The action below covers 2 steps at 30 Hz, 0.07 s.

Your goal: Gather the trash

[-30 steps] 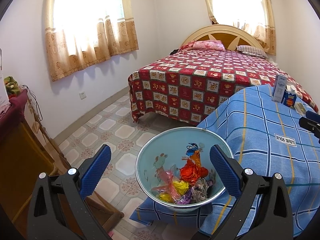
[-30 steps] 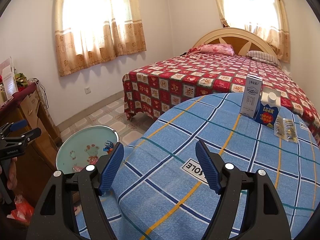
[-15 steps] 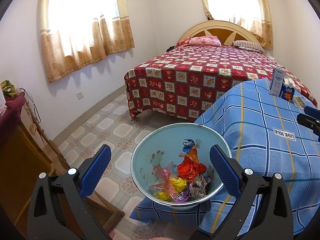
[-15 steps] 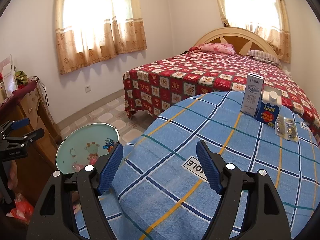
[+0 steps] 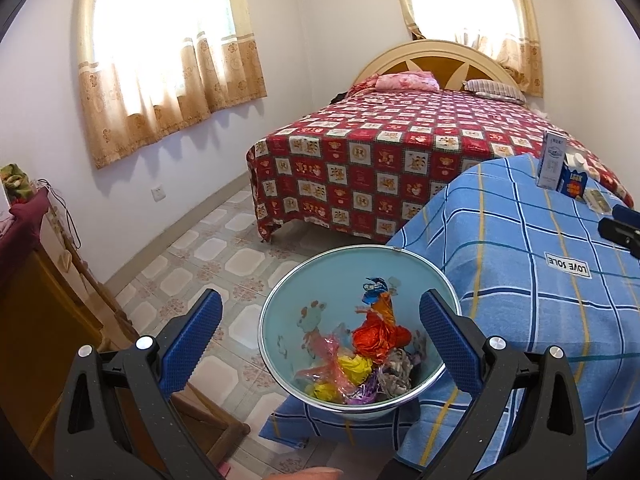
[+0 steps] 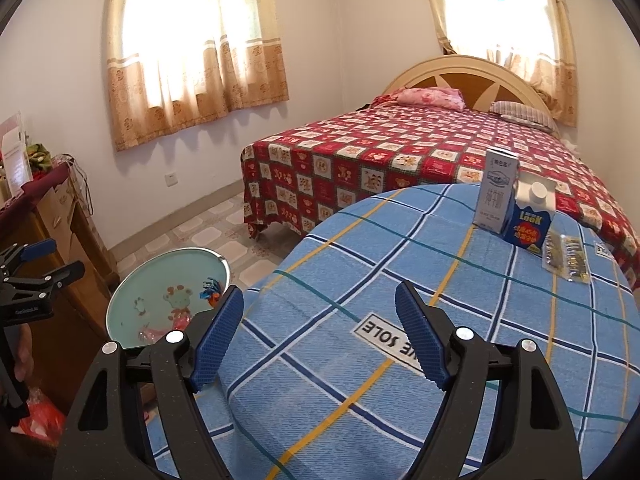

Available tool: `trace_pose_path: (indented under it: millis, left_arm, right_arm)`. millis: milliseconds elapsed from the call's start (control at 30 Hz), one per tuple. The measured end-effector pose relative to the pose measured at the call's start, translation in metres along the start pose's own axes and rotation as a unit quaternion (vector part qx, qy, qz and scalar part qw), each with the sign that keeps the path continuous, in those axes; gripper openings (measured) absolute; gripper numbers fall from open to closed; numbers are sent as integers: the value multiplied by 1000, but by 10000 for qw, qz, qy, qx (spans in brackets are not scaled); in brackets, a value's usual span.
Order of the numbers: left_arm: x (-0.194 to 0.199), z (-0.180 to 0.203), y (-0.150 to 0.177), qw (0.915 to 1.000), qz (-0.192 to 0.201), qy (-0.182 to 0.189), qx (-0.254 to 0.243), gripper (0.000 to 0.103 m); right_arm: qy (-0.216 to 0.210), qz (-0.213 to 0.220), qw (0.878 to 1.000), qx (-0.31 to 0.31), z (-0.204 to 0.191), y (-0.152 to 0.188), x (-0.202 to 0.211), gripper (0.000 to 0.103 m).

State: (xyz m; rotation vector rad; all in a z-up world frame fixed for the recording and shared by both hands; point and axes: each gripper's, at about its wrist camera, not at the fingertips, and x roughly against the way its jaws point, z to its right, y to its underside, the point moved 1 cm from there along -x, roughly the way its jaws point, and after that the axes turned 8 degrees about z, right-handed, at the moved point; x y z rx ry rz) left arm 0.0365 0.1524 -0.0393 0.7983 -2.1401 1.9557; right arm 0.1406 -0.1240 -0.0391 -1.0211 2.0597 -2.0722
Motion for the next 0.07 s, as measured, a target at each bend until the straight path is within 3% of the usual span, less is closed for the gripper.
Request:
trace_pose_path:
  millis: [67]
  left_arm:
    - [0,0,1,10000,-5,23,6,97]
  right_arm:
    - [60,17,10000,-13,5,0,2,79]
